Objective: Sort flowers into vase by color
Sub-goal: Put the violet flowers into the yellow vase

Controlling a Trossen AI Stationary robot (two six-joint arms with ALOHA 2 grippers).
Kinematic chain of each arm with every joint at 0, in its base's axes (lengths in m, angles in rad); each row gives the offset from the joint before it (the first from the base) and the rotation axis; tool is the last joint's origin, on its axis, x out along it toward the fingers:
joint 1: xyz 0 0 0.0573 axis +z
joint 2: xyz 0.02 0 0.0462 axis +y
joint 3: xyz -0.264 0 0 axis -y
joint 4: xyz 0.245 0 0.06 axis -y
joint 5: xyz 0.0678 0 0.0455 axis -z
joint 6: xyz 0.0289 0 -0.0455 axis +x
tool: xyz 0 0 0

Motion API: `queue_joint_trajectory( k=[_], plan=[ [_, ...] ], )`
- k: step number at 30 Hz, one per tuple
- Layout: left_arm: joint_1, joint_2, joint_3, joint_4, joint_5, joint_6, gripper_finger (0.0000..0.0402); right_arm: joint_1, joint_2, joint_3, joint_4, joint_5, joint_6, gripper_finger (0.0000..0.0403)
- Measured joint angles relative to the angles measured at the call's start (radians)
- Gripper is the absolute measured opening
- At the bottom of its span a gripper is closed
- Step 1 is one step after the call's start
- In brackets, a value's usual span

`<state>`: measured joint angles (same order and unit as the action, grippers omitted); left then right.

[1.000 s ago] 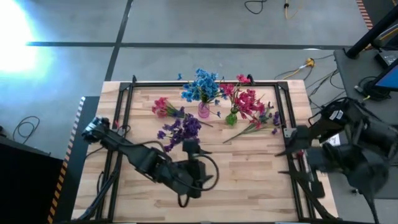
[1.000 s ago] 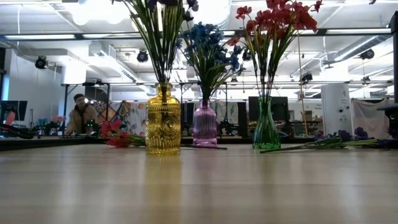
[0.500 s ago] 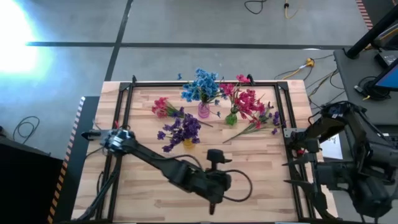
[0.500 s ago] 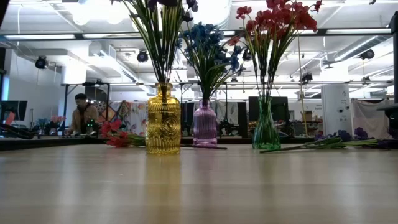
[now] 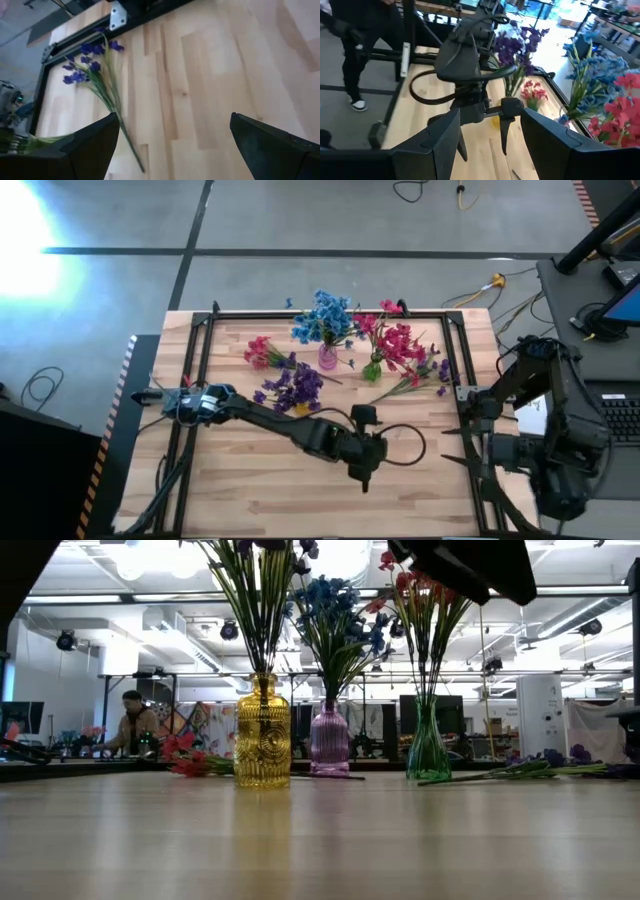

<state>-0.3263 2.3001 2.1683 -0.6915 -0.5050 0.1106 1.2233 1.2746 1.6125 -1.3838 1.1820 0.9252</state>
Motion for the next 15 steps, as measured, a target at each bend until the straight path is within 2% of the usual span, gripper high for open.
queue_joint_trajectory(
  k=[3, 7, 15],
  plan=[
    [0.019, 0.000, -0.038, 0.044, 0.010, 0.028, 0.0362, -0.034, -0.004, -0.048, 0.035, -0.001, -0.004, 0.0203],
    [0.048, 0.000, -0.112, 0.116, 0.076, 0.035, 0.0362, -0.069, 0.000, -0.075, 0.045, -0.013, -0.003, 0.0203],
    [0.099, 0.000, -0.290, 0.359, 0.071, 0.027, 0.0362, -0.079, 0.003, -0.079, 0.106, -0.029, -0.044, 0.0203]
  ],
)
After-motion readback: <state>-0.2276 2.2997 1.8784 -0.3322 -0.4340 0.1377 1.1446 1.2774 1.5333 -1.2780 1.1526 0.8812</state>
